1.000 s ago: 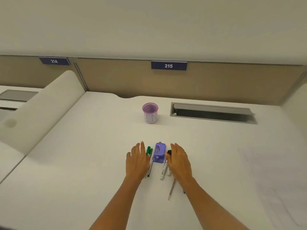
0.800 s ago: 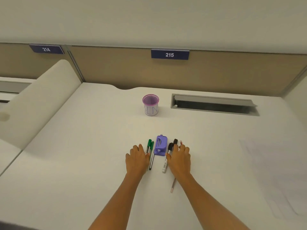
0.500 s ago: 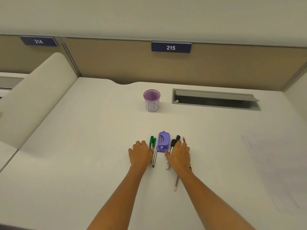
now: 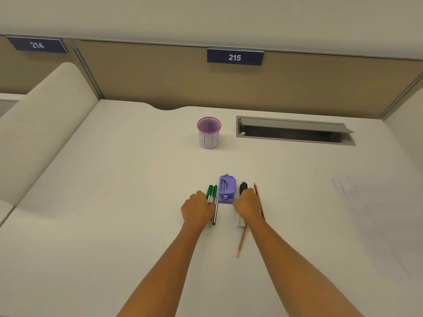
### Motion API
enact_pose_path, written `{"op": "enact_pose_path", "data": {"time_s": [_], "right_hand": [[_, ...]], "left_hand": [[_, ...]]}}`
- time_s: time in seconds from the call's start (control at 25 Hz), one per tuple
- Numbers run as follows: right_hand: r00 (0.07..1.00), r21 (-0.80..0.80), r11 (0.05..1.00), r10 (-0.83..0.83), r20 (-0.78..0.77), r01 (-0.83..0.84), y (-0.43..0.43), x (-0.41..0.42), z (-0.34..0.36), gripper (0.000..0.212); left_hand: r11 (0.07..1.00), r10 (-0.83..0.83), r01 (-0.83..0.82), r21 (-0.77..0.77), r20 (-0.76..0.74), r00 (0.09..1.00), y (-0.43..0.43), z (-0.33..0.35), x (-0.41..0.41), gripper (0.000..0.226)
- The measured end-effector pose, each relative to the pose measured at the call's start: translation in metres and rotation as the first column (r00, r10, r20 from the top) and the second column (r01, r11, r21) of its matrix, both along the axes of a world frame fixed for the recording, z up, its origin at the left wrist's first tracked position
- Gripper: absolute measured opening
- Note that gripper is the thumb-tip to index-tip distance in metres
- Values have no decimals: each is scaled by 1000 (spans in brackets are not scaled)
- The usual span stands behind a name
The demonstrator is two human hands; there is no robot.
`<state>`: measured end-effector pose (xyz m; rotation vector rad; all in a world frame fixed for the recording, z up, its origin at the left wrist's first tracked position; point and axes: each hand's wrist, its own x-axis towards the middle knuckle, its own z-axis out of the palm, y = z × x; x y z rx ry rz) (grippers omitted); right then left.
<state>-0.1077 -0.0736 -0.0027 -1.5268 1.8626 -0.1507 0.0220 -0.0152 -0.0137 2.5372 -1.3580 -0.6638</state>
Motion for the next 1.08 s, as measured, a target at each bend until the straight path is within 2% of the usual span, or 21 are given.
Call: {"op": "enact_pose_path", "data": {"time_s": [0.12,0.2,0.28,0.4,0.48,0.64,0.76,0.92,1.08], "right_hand": [[991,25,995,-100,91,98,-4,-8,2,28],[948,67,981,-192,254,180,-3,-14,4,17],[853,136,966,-259,452,221,1,-14,8,6],[763,172,973,-230,604,157,12,-6,18,4],[723,158,984,-166,670,80,20,3,23,7],[724,75,993,13,690,-89,34,21,28,18],[683,50,986,75,726,-161,43,31,25,20],[660,129,978,13,751,-166,53,47,21,11],[674,275,942,-78,735,-191,58,62,12,13]], "left_hand": [[993,93,-100,-57,-107,990,6,5,6,26],[980,127,-155,-124,-207,970,11,10,8,27],[966,121,-187,-180,-324,938,15,16,10,27],[951,50,-197,-237,-511,858,23,27,10,27],[950,2,-183,-253,-581,814,28,32,9,29],[930,4,-222,-292,-598,802,43,39,11,24],[903,43,-300,-307,-630,775,57,41,18,20],[889,107,-368,-272,-659,745,71,44,24,21],[862,248,-496,-103,-768,590,80,41,33,26]]}}
